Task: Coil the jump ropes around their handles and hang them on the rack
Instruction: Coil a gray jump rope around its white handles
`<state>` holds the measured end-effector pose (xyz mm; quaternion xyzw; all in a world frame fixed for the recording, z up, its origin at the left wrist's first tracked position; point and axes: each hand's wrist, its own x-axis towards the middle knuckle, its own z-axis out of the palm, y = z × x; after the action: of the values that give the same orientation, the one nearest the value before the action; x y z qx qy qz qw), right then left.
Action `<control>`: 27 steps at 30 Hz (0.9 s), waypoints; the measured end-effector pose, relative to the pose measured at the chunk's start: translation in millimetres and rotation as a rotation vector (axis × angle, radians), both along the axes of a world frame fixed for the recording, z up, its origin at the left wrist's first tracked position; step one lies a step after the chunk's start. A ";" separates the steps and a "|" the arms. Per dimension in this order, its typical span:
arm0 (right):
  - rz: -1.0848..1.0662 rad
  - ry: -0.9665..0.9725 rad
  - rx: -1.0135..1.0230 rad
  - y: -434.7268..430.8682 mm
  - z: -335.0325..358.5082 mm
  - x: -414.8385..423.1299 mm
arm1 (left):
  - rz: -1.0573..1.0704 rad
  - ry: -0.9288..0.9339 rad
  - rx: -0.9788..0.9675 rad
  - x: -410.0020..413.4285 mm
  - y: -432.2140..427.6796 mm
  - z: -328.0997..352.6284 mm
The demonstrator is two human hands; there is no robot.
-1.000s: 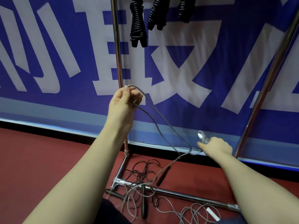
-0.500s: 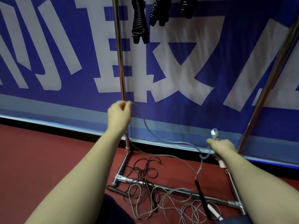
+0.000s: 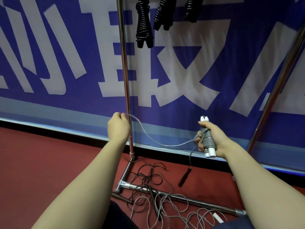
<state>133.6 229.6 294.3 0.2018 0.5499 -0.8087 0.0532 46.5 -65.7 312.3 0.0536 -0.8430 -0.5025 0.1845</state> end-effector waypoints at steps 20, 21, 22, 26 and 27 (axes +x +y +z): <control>-0.126 -0.041 0.298 -63.2 38.2 -1.9 | -0.925 -0.294 -0.540 72.7 75.7 36.8; -0.130 -0.047 0.317 -63.4 34.5 -3.2 | -0.933 -0.310 -0.625 73.2 75.0 39.3; -0.131 -0.058 0.331 -63.6 31.2 -4.4 | -0.941 -0.333 -0.684 74.5 73.5 42.8; -0.136 -0.098 0.337 -64.4 20.1 -11.1 | -0.973 -0.384 -0.554 75.8 70.2 48.4; -0.140 -0.111 0.341 -64.8 16.4 -14.3 | -0.956 -0.367 -0.457 74.6 70.0 46.9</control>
<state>119.3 164.7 310.6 0.2900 0.6597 -0.6933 -0.0078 121.1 4.3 359.3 -0.2894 -0.8792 -0.3172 -0.2067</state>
